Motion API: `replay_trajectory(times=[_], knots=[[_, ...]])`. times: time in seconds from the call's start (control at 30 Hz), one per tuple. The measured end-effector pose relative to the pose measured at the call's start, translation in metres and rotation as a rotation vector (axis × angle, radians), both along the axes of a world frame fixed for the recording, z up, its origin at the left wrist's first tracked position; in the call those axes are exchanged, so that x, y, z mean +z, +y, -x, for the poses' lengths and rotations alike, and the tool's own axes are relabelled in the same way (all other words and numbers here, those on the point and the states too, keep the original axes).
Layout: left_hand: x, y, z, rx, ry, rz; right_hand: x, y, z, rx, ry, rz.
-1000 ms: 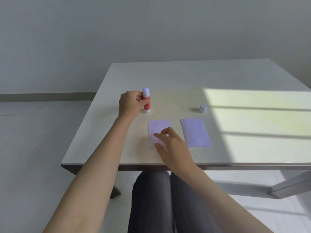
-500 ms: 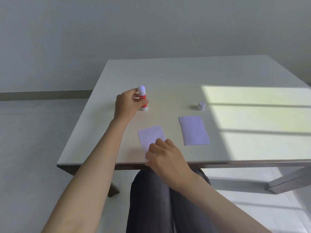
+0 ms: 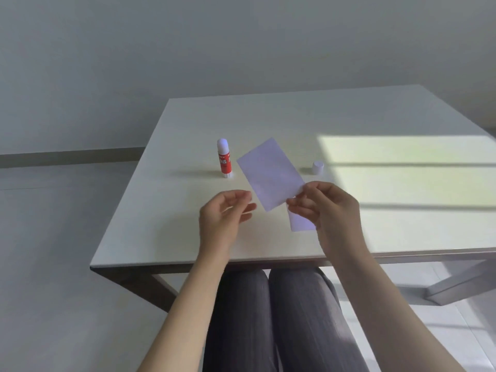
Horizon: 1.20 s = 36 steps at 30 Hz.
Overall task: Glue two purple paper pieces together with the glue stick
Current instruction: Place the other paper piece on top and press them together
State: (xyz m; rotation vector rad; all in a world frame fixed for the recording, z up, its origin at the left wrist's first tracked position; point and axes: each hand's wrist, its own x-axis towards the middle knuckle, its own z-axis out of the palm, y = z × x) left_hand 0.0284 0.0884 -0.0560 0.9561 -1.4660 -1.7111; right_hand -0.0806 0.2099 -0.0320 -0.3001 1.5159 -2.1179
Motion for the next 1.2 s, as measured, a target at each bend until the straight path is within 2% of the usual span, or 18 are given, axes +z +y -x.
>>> replay_trajectory(times=[0.1, 0.2, 0.33, 0.5, 0.63, 1.2], knots=[[0.004, 0.006, 0.011, -0.005, 0.025, -0.036, -0.007, 0.002, -0.002, 0.007, -0.052, 0.005], [0.008, 0.005, 0.02, -0.005, 0.002, -0.041, -0.009, 0.008, 0.0, -0.003, 0.002, -0.081], [0.008, 0.008, 0.033, -0.083, -0.137, 0.047, -0.012, 0.017, 0.014, -0.061, 0.158, -0.275], [0.0, 0.014, 0.05, -0.15, -0.335, 0.239, -0.027, 0.028, 0.026, -0.154, 0.448, -0.67], [-0.006, 0.019, 0.056, -0.178, -0.459, 0.32, -0.039, 0.032, 0.034, -0.193, 0.512, -0.825], [-0.013, 0.022, 0.061, -0.164, -0.538, 0.444, -0.05, 0.031, 0.038, -0.208, 0.628, -0.945]])
